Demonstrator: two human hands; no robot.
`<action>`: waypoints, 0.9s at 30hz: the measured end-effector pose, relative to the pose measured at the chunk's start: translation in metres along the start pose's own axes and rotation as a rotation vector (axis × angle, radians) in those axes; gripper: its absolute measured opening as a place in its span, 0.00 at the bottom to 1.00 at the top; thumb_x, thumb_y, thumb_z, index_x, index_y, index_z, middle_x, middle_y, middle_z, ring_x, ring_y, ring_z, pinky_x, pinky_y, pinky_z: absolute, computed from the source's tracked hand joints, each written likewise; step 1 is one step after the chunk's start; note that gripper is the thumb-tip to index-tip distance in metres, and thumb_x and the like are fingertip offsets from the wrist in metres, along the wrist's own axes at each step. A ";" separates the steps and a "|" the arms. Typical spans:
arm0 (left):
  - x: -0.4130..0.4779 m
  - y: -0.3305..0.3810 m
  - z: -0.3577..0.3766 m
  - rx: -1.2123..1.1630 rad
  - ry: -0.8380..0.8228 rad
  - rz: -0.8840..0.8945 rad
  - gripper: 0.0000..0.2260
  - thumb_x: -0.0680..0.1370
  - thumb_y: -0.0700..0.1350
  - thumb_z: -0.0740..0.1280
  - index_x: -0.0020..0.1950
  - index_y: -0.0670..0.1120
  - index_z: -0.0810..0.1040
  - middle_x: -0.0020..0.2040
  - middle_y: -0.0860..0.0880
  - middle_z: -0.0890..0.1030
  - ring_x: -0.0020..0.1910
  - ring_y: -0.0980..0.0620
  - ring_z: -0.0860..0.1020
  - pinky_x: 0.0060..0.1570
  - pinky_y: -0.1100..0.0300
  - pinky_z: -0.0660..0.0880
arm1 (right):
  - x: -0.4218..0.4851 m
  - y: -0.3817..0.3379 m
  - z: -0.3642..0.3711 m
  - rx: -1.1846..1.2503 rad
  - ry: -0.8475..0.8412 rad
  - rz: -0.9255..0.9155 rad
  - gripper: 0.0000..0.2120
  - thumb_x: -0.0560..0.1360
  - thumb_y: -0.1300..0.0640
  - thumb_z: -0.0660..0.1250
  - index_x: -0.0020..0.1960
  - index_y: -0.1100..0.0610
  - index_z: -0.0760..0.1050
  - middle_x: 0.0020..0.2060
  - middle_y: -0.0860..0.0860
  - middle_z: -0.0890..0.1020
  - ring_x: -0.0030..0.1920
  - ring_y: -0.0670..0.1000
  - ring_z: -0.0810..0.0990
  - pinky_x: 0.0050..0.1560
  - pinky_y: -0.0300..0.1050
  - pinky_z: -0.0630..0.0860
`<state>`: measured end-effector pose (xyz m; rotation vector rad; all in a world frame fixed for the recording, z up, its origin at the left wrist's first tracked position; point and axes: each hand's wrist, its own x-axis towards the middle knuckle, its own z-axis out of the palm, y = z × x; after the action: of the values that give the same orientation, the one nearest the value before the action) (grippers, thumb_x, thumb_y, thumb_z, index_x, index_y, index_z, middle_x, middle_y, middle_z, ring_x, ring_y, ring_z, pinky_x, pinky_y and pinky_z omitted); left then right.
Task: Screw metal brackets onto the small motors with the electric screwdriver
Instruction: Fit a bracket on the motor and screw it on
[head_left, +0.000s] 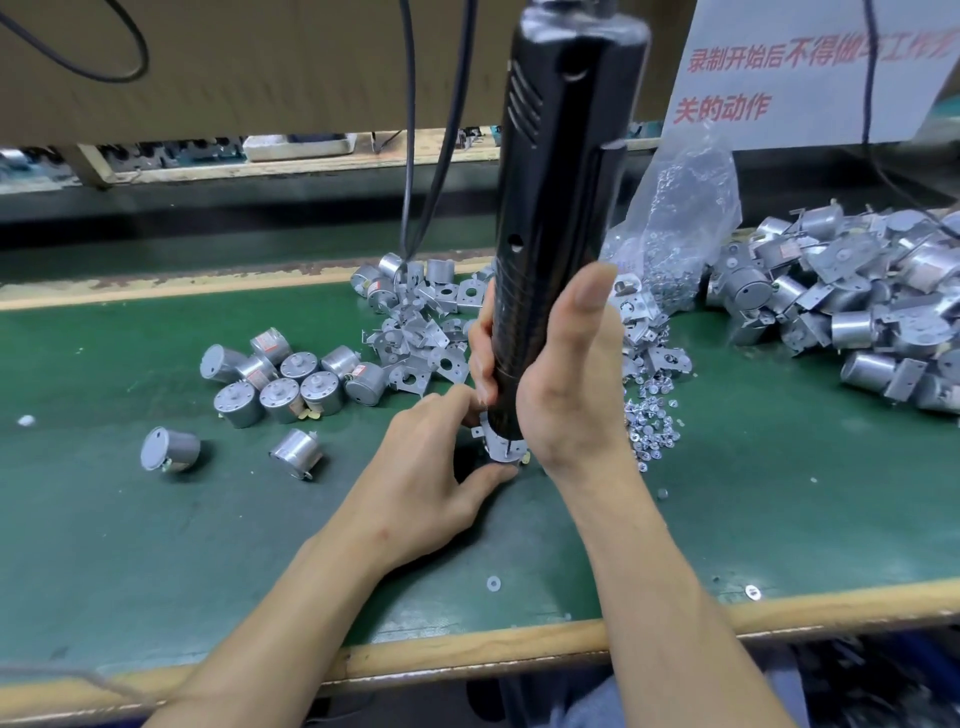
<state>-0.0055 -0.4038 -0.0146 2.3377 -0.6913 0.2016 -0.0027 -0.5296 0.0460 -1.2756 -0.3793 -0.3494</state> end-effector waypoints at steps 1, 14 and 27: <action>0.000 0.000 0.000 0.003 0.004 -0.001 0.16 0.73 0.52 0.75 0.55 0.48 0.74 0.49 0.51 0.80 0.50 0.51 0.78 0.48 0.56 0.73 | -0.001 -0.002 -0.001 0.006 -0.008 0.008 0.42 0.65 0.17 0.53 0.34 0.59 0.71 0.25 0.51 0.73 0.23 0.52 0.71 0.26 0.47 0.67; 0.004 0.004 0.006 -0.029 0.121 0.002 0.18 0.72 0.49 0.76 0.59 0.52 0.75 0.44 0.72 0.75 0.42 0.70 0.72 0.42 0.75 0.64 | 0.007 -0.035 -0.053 -0.065 0.063 0.018 0.33 0.63 0.23 0.50 0.37 0.51 0.75 0.27 0.51 0.74 0.25 0.53 0.71 0.27 0.44 0.69; 0.005 0.004 0.010 0.066 0.027 -0.023 0.19 0.73 0.52 0.75 0.61 0.53 0.75 0.49 0.60 0.78 0.49 0.65 0.74 0.48 0.76 0.65 | -0.010 -0.026 -0.088 -0.046 0.036 0.119 0.35 0.61 0.18 0.52 0.36 0.49 0.75 0.26 0.51 0.72 0.24 0.51 0.69 0.28 0.43 0.69</action>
<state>-0.0039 -0.4146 -0.0188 2.4002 -0.6531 0.2478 -0.0165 -0.6207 0.0414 -1.3291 -0.2645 -0.2815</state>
